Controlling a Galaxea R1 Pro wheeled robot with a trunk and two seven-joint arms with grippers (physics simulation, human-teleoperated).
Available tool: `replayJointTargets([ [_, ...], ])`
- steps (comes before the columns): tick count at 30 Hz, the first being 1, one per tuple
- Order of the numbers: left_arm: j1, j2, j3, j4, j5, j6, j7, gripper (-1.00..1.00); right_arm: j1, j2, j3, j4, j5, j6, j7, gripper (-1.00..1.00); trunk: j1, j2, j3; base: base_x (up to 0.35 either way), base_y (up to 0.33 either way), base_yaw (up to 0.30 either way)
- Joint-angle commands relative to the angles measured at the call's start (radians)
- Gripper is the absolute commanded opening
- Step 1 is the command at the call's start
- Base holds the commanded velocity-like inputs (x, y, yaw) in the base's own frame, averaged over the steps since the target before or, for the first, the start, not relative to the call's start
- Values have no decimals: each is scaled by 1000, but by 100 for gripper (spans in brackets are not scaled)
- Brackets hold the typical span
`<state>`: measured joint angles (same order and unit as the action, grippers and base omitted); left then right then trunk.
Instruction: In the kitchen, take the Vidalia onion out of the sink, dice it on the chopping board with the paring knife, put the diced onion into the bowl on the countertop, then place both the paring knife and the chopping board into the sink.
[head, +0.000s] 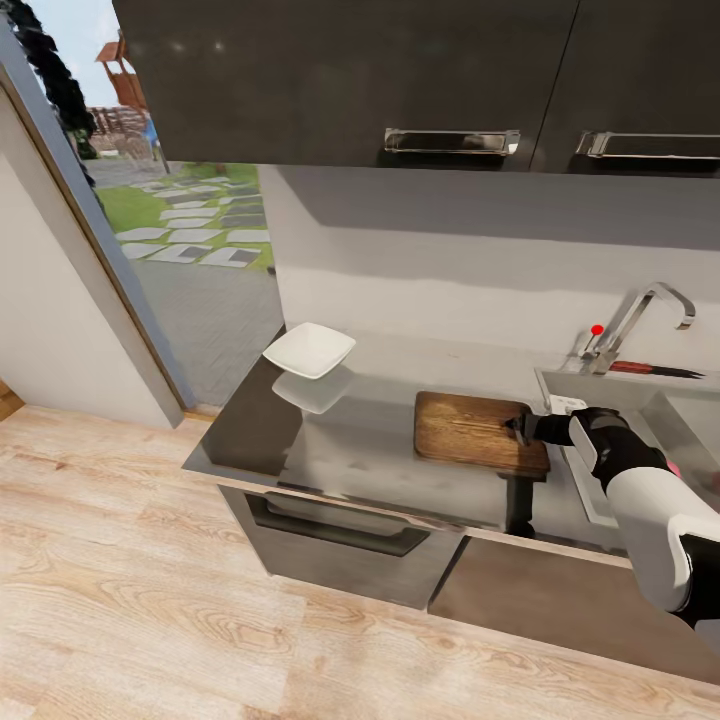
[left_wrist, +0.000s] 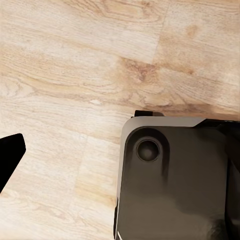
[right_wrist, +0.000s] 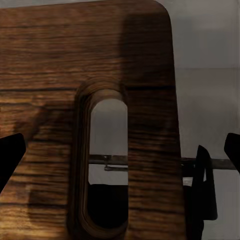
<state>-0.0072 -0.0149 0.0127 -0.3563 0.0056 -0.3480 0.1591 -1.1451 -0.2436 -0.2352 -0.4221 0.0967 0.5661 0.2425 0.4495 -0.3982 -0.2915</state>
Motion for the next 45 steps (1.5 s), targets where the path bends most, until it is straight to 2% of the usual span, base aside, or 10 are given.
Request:
replayJointTargets([
  [1, -1, 0, 1, 0, 0, -3, 2, 100, -1, 1, -7, -1, 10, 5, 8, 100, 1, -2, -2, 0, 0, 0],
  [28, -1, 0, 0, 2, 0, -3, 2, 100, -1, 1, -7, -3, 6, 5, 8, 100, 1, -2, -2, -2, 0, 0],
  [45, -1, 0, 0, 2, -3, -3, 2, 100, -1, 6, -4, -9, 5, 5, 10, 100, 1, -2, -2, -82, -116, 0],
])
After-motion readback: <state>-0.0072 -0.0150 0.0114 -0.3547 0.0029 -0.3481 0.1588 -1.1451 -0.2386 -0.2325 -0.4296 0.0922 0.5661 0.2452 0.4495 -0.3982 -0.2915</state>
